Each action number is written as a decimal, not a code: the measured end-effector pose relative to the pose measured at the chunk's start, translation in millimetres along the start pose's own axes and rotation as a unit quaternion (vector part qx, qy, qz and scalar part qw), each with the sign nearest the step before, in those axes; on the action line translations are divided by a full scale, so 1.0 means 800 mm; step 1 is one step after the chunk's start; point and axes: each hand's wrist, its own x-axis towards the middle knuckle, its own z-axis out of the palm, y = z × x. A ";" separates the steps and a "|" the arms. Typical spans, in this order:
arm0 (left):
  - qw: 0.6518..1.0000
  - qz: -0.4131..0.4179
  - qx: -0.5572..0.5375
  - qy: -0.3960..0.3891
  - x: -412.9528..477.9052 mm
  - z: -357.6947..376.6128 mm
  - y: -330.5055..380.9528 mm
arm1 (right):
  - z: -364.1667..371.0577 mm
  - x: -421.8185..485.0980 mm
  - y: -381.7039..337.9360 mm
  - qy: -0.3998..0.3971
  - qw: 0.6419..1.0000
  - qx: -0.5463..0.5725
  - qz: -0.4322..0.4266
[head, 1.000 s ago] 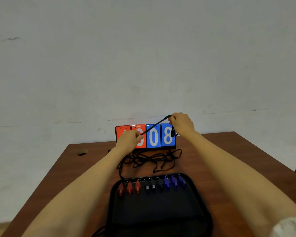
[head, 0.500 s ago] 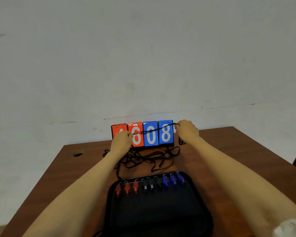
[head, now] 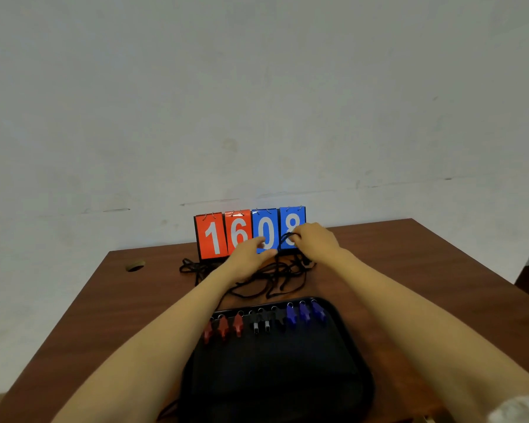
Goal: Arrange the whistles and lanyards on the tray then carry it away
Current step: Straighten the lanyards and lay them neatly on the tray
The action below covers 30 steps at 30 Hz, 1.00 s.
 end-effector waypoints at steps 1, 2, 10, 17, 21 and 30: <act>1.000 0.015 -0.017 0.010 -0.002 0.004 0.011 | -0.001 -0.002 -0.006 0.001 1.000 -0.013 -0.012; 0.999 0.029 -0.029 0.025 -0.003 0.006 0.021 | -0.003 -0.003 -0.011 0.003 0.999 -0.025 -0.023; 0.994 0.032 -0.018 0.101 -0.025 -0.009 0.006 | -0.021 -0.026 -0.017 -0.047 0.997 0.016 -0.058; 0.981 -0.043 0.177 0.060 -0.070 -0.042 -0.057 | -0.020 -0.059 0.017 -0.043 0.964 0.253 0.065; 0.967 -0.076 0.234 0.062 -0.105 -0.046 -0.068 | -0.008 -0.084 0.035 -0.032 0.957 0.262 0.117; 0.986 -0.122 0.112 0.007 -0.177 -0.020 -0.113 | 0.028 -0.152 0.078 -0.063 0.967 0.171 0.181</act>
